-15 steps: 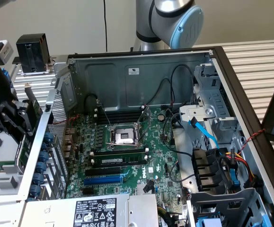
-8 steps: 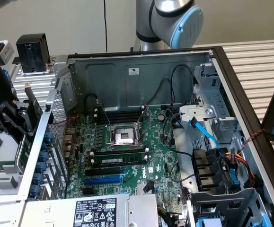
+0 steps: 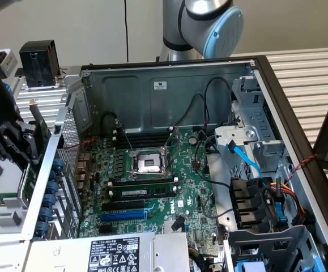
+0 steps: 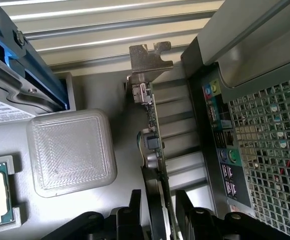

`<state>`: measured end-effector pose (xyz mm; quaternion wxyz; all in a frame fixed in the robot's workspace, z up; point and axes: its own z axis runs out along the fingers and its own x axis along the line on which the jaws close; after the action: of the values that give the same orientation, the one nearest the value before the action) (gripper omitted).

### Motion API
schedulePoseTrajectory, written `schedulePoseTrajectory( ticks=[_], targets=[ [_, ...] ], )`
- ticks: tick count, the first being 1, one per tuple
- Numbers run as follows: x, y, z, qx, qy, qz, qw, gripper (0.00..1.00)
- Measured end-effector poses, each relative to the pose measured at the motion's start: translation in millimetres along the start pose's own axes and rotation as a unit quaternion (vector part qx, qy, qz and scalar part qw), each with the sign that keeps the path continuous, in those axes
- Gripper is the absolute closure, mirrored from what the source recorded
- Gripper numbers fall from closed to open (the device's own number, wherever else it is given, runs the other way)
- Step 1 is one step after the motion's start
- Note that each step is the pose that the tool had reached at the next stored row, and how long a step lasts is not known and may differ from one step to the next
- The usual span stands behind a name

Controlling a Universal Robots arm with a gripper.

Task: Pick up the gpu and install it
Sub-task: 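Pick up the gpu and move the gpu toward the slot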

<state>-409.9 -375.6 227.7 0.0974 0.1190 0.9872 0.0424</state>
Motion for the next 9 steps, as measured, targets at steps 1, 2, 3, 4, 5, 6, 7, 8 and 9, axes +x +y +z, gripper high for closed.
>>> schedulePoseTrajectory(
  ticks=[1,2,3,4,5,6,7,8,9],
  targets=[
    [-0.4,0.1,0.1,0.0013,-0.0003,-0.001,1.0,0.6],
    [-0.6,0.4,0.2,0.0022,-0.0006,-0.001,1.0,0.6],
    [-0.8,0.8,0.3,0.0027,-0.0006,-0.003,1.0,0.6],
    [-1.0,0.8,0.4,0.0025,-0.0005,-0.004,1.0,0.6],
    [-1.0,0.9,0.4,0.0022,-0.0002,-0.007,1.0,0.6],
    [-1.0,0.9,0.4,0.0016,0.0,-0.009,1.0,0.6],
    [-1.1,0.9,0.4,0.0009,0.0005,-0.014,0.9999,0.6],
    [-1.1,1.0,0.3,0.0,0.001,-0.018,0.9998,0.6],
    [-1.1,1.0,0.3,-0.0006,0.0014,-0.022,0.9998,0.6]
  ],
)
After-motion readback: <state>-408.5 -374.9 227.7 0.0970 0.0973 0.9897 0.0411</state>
